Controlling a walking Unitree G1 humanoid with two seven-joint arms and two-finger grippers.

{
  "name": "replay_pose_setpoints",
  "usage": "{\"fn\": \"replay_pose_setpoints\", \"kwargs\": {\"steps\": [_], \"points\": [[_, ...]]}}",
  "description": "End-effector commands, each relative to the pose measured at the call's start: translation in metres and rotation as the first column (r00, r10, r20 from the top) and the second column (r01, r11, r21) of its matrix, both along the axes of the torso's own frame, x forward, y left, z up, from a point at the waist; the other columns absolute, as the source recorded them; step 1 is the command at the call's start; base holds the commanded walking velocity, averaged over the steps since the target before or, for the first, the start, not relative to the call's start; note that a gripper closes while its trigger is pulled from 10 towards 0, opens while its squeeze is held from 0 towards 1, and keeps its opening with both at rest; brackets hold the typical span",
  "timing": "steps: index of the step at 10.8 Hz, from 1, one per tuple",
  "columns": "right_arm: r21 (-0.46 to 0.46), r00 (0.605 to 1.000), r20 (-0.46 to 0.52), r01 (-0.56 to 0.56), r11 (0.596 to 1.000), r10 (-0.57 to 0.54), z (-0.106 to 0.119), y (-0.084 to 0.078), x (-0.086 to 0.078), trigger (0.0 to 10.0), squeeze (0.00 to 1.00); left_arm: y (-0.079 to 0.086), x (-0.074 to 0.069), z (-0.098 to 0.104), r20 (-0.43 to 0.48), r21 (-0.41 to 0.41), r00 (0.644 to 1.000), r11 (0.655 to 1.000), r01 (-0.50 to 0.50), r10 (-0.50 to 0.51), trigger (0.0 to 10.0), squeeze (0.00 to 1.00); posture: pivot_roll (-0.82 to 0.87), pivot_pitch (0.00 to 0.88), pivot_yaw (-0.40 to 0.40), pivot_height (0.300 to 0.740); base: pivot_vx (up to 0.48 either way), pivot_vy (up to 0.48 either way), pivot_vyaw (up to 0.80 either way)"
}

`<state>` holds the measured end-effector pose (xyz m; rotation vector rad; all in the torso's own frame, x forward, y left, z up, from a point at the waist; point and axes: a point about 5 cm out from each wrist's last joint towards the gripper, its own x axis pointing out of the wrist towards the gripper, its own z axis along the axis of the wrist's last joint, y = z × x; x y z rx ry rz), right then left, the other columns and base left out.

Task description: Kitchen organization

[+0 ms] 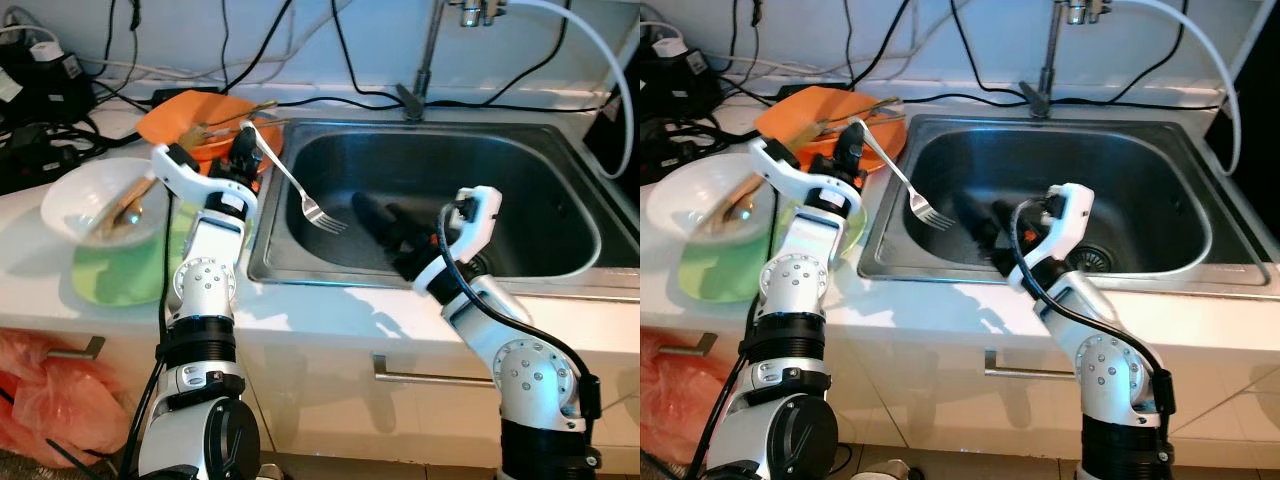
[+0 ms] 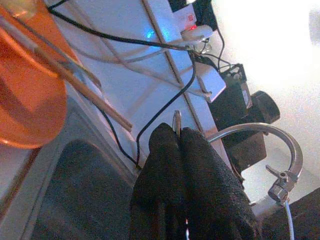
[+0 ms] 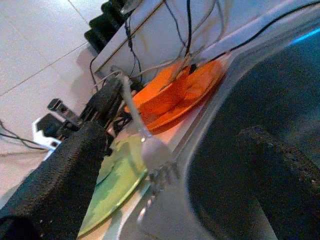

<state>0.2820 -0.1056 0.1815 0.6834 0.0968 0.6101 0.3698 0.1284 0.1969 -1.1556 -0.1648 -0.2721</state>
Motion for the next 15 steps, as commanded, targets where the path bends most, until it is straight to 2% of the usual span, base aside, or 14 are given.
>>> {"fn": "replay_pose_setpoints", "kwargs": {"steps": [1,3,5,7,10,12,15], "points": [[0.003,0.999,-0.014,-0.033,0.999,0.033,0.001,0.003,-0.002,10.0,0.0,-0.034,-0.001,0.007,0.032,-0.079,0.994,0.991,0.107,-0.105,0.0,0.0,0.07,0.006,0.05,0.74,0.0,0.0,0.0],[0.03,0.998,-0.063,-0.022,0.999,0.024,0.0,0.003,0.0,10.0,0.0,-0.034,0.004,0.008,0.024,-0.093,0.999,0.994,0.05,-0.048,0.0,0.0,0.07,0.008,0.052,0.74,0.0,0.0,0.0],[0.035,0.996,-0.083,-0.01,0.999,0.013,0.0,0.004,0.001,10.0,0.0,-0.036,0.006,0.011,0.031,-0.11,0.998,0.992,0.054,-0.051,0.0,0.0,0.07,0.01,0.052,0.74,0.0,0.0,0.0],[0.066,0.991,-0.134,0.004,0.998,0.005,-0.004,0.005,0.003,10.0,0.0,-0.035,0.01,0.016,0.034,-0.159,0.999,0.987,0.024,-0.018,0.0,0.0,0.07,0.012,0.048,0.74,0.0,0.0,0.0],[0.099,0.982,-0.181,0.068,0.993,-0.049,-0.005,0.005,0.01,10.0,0.0,-0.034,0.014,0.021,0.032,-0.134,0.999,0.991,-0.021,0.026,0.0,0.0,0.07,0.011,0.048,0.74,0.0,0.0,0.0],[0.121,0.965,-0.238,0.144,0.982,-0.112,-0.009,0.003,0.02,10.0,0.0,-0.046,0.014,0.019,0.026,-0.123,1.0,0.992,-0.001,0.005,0.0,0.0,0.06,0.008,0.052,0.74,0.0,0.0,0.0],[0.14,0.961,-0.253,0.151,0.979,-0.112,-0.008,0.005,0.022,10.0,0.0,-0.051,0.013,0.015,0.018,-0.126,1.0,0.992,0.015,-0.013,0.0,0.0,0.05,0.008,0.054,0.74,0.0,0.0,0.0]]}}
